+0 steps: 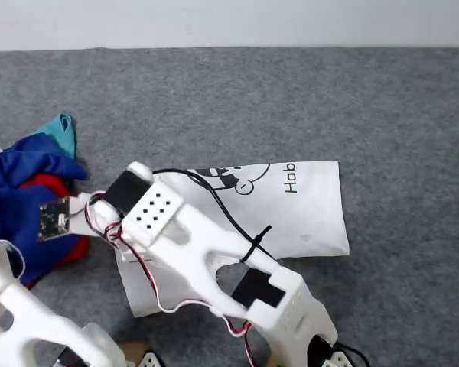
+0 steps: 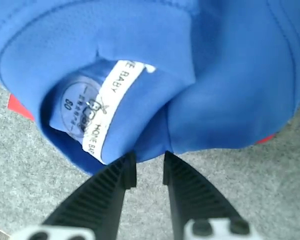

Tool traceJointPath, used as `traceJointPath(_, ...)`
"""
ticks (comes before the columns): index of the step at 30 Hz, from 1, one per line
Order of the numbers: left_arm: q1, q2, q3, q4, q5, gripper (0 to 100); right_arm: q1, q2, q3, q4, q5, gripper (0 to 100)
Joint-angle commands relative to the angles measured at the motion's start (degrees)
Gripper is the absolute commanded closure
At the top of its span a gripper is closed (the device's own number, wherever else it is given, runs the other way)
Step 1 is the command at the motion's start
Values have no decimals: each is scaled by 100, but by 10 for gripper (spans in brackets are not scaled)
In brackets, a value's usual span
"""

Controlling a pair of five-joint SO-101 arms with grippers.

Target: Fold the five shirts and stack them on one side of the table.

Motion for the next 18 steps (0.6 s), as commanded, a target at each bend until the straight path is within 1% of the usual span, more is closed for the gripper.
traceJointPath(1,44,-88,-22,-114,9,899,488,189,-387,-418,-35,988)
traceJointPath(7,44,-88,-13,-114,0,899,1147,919,-1029,-1165,-35,988)
traceJointPath(18,44,-88,-13,-114,0,899,1543,2237,-2971,-1138,-26,988)
